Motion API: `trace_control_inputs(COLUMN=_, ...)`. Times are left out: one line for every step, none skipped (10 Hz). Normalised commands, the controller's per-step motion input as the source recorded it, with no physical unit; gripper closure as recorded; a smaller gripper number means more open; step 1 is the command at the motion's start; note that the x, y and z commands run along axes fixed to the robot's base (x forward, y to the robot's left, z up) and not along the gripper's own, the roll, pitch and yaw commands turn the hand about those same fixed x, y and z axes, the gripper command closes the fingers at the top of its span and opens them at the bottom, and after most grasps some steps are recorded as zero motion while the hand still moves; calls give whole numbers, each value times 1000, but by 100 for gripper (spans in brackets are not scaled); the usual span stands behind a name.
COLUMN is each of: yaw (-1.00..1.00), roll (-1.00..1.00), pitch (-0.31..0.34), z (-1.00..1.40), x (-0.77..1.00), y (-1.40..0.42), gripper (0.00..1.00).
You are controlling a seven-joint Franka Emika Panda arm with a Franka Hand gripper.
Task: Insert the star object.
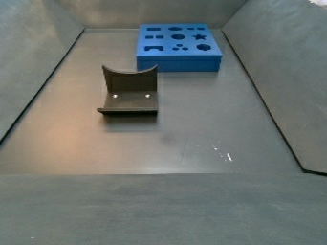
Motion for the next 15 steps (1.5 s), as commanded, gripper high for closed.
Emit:
trace_control_inputs(yaw=0, roll=0, pitch=0, z=0, x=-23, y=11, gripper=100)
trace_control_inputs(yaw=0, roll=113, pitch=-246, z=-786, x=-343, y=-60, gripper=100)
trace_control_inputs(yaw=-43, roll=96, pitch=-176, z=-920, x=-354, y=-120, gripper=100)
trace_control_inputs(yaw=-111, roll=0, pitch=-53, z=-1000, x=-200, y=-163, gripper=100)
trace_control_inputs(yaw=-140, roll=-17, pitch=-40, z=-1000, x=-189, y=-174, gripper=100)
trace_control_inputs(yaw=-186, roll=-39, pitch=-53, z=-1000, x=-200, y=-197, gripper=100)
trace_control_inputs(yaw=-257, roll=-43, pitch=-104, z=-1000, x=-446, y=-20, gripper=100)
trace_control_inputs(yaw=-249, roll=-34, pitch=-151, z=-977, x=-554, y=0, gripper=100)
trace_control_inputs(yaw=-203, roll=0, pitch=-189, z=-877, x=-620, y=140, gripper=100)
trace_control_inputs(yaw=-203, roll=84, pitch=-80, z=-651, x=-543, y=183, gripper=100)
trace_control_inputs(yaw=-186, roll=46, pitch=-89, z=-623, x=-500, y=100, gripper=100)
trace_control_inputs(yaw=-100, roll=0, pitch=-41, z=-509, x=-260, y=60, gripper=100)
trace_control_inputs(yaw=-89, roll=0, pitch=0, z=-349, x=0, y=0, gripper=100)
trace_control_inputs(yaw=-117, roll=0, pitch=4, z=-289, x=6, y=0, gripper=100)
trace_control_inputs(yaw=-109, roll=-6, pitch=0, z=-271, x=0, y=-9, gripper=100)
